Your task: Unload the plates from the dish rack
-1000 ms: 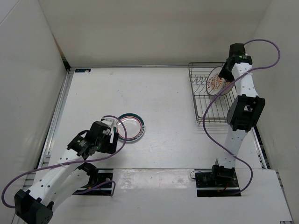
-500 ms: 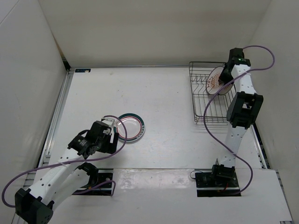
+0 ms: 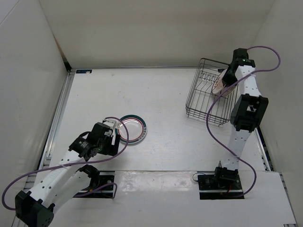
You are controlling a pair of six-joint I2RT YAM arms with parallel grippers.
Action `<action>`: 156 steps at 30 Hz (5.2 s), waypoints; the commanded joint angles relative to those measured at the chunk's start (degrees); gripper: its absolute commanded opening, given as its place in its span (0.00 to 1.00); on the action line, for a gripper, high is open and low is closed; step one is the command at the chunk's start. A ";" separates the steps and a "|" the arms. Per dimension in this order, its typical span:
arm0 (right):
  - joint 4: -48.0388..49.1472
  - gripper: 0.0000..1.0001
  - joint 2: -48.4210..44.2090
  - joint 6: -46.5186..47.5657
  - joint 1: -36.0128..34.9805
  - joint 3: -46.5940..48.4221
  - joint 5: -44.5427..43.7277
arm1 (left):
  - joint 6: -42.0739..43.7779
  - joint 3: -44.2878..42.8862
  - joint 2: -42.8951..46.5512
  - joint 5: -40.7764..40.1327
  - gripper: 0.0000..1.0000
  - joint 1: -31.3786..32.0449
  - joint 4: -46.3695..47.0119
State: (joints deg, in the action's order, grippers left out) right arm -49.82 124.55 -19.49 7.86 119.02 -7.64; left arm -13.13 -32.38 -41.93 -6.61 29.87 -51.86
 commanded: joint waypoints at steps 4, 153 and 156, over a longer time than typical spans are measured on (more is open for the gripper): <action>-1.33 0.00 -11.87 -0.29 -0.21 -0.28 0.87 | -0.41 -0.93 0.71 -0.07 0.96 0.10 0.62; 20.82 0.00 -60.83 -59.07 -2.59 -76.57 -7.91 | -0.67 -2.25 -6.14 -1.21 0.96 0.10 -0.79; 21.34 0.00 -61.36 -60.14 -1.36 -76.40 -8.80 | -0.67 -2.33 -6.32 -1.30 0.96 0.10 -0.88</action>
State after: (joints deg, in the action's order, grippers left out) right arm -29.85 64.82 -72.12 4.32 42.52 -11.66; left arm -14.00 -32.73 -48.38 -8.34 29.87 -52.73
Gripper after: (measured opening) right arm 0.107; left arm 0.951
